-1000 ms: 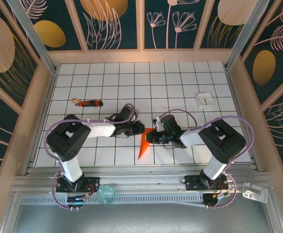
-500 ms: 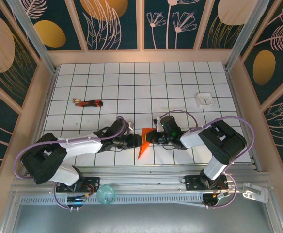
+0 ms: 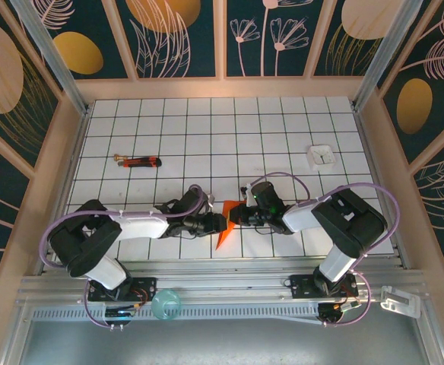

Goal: Fold a paper plane with a square sheet of paper (pick it up from the middle)
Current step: Fold the wing for the fifth time at the center of the table.

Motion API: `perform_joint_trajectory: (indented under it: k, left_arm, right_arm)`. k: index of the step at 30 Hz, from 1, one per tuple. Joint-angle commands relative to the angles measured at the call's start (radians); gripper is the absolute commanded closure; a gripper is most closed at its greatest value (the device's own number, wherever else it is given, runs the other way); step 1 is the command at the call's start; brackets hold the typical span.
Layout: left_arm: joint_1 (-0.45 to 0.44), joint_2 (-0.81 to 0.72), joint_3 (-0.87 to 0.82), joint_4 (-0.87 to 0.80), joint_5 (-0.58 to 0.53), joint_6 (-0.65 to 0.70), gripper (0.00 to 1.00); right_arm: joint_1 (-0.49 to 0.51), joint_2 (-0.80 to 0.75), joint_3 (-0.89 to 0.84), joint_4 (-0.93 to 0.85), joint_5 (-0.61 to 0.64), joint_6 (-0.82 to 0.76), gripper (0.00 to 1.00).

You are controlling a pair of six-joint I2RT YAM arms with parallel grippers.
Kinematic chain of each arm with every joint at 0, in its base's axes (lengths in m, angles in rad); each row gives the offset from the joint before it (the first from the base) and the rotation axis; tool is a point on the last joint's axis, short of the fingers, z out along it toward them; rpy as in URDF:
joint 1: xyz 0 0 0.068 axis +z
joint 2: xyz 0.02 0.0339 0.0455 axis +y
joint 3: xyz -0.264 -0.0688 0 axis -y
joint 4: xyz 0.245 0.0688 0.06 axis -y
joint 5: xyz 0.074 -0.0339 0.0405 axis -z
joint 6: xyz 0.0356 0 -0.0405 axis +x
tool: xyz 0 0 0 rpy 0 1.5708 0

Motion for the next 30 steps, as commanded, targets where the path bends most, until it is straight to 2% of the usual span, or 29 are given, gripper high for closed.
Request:
perform_joint_trajectory:
  k: [1,8,21,30]
  left_arm:
    - [-0.005,0.037,0.02,0.064,0.021,-0.026,0.53]
    - [-0.013,0.063,0.031,0.076,0.034,-0.028,0.58]
    - [-0.016,0.077,0.021,0.089,0.029,-0.047,0.75]
    - [-0.017,0.058,0.003,0.097,0.021,-0.053,0.81]
  right_arm:
    - [0.006,0.025,-0.011,-0.124,0.057,-0.006,1.0]
    - [0.007,0.027,0.003,-0.129,0.056,-0.003,1.0]
    - [0.007,0.018,0.016,-0.139,0.058,-0.002,1.0]
    - [0.006,0.006,0.045,-0.17,0.06,-0.021,1.0]
